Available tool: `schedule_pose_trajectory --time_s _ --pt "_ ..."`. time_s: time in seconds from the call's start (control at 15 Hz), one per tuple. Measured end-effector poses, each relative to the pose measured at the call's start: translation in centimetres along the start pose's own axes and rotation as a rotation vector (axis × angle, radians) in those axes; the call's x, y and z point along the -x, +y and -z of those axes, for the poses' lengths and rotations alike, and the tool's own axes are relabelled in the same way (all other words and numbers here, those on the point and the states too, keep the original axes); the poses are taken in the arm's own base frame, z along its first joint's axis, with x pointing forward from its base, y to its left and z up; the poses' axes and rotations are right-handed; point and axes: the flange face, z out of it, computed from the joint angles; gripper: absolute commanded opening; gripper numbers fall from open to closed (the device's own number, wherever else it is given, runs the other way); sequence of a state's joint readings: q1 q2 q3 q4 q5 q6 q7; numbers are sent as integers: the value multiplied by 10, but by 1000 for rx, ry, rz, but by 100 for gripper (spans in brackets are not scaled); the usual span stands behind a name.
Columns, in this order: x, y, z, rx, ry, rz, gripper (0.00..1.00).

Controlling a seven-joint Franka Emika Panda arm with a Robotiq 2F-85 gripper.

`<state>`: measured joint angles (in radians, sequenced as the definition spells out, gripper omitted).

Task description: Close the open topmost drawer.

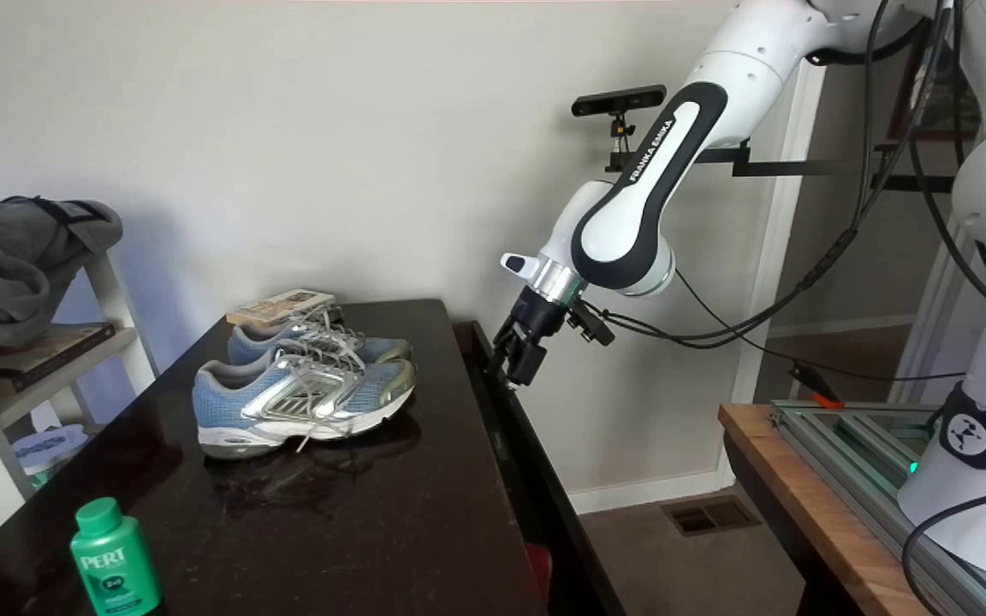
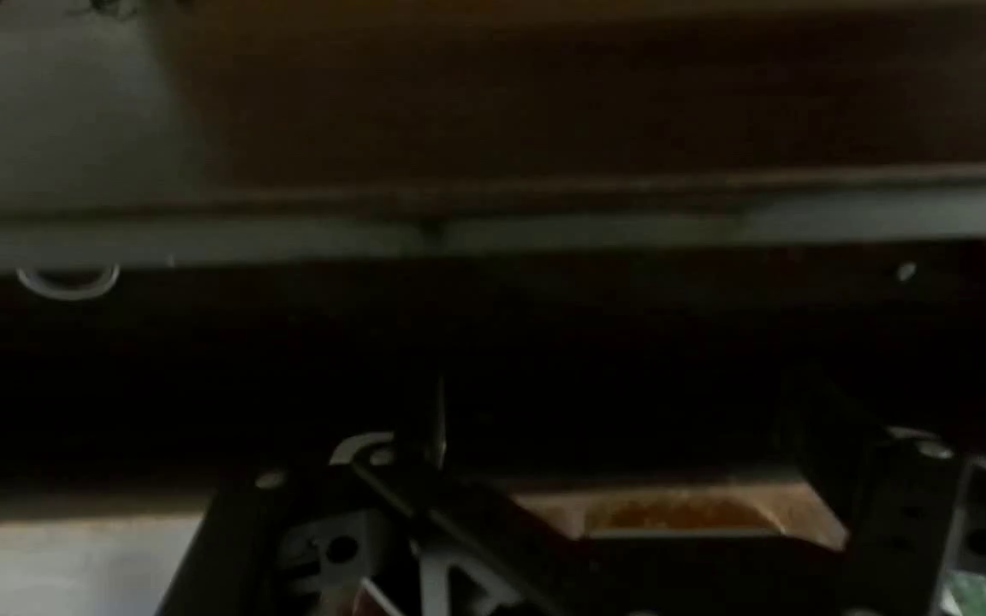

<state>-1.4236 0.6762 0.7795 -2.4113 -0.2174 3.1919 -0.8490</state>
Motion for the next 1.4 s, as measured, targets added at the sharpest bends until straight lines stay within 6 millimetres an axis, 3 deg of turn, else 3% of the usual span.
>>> schedule_pose_trajectory --time_s 0.2,0.33,0.47,0.73,0.93,1.4 --pt "-33 4 3 31 61 4 100" --pt "-37 8 4 55 44 -20 100" --pt "-32 15 18 101 -2 -54 100" --pt "-2 17 64 122 -194 -72 100" --pt "22 10 86 103 -327 -78 100" --pt "68 -2 86 72 -400 -56 100"
